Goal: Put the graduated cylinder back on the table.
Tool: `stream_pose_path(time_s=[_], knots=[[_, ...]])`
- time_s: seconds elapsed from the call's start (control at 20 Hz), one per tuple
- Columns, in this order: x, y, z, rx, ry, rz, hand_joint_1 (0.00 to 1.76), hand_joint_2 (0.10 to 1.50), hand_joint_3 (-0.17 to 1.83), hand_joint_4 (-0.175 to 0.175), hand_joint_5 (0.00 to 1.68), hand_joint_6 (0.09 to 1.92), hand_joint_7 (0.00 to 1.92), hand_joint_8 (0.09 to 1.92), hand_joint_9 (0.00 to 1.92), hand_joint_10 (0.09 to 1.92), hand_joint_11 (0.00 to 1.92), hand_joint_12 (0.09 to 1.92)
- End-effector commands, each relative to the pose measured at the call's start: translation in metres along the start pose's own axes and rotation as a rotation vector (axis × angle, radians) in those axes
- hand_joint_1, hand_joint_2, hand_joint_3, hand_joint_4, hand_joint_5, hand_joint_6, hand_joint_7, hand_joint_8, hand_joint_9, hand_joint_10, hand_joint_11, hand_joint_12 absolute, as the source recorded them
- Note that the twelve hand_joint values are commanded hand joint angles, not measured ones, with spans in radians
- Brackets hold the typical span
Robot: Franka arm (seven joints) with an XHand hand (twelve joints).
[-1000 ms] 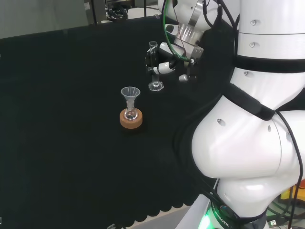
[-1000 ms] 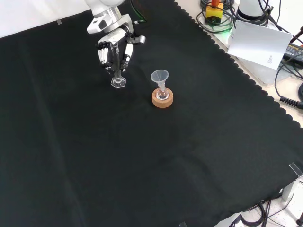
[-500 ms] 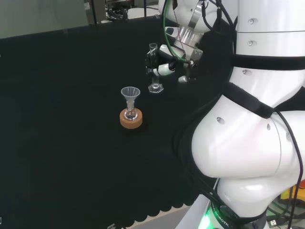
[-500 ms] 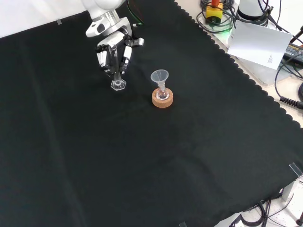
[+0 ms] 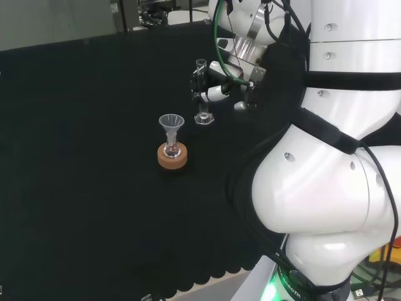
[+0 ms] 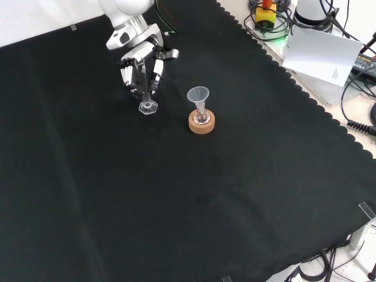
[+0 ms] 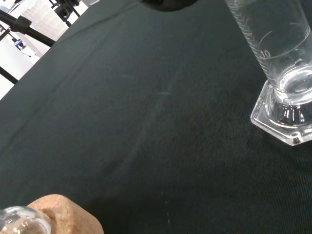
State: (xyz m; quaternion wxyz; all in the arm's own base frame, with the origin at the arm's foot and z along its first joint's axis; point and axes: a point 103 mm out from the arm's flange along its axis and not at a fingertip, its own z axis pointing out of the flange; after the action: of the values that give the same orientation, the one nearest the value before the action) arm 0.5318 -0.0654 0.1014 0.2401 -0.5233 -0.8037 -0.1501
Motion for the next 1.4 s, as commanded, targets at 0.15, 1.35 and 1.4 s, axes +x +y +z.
stream_pose_path(time_s=[0.15, 1.35, 1.4], knots=[[-0.004, 0.0, 0.004, 0.016, 0.069, -0.002, 1.1, 1.18, 0.0, -0.124, 0.85, 1.2, 0.94, 0.63, 1.33, 0.09, 1.08, 0.91], [-0.008, -0.002, -0.015, 0.039, 0.042, 0.041, 0.95, 1.06, -0.17, -0.038, 0.54, 0.56, 0.57, 0.58, 0.98, 0.09, 0.47, 1.27], [-0.008, -0.002, -0.017, 0.036, 0.042, 0.041, 0.94, 1.06, -0.17, -0.04, 0.51, 0.53, 0.54, 0.59, 0.95, 0.09, 0.45, 1.29]])
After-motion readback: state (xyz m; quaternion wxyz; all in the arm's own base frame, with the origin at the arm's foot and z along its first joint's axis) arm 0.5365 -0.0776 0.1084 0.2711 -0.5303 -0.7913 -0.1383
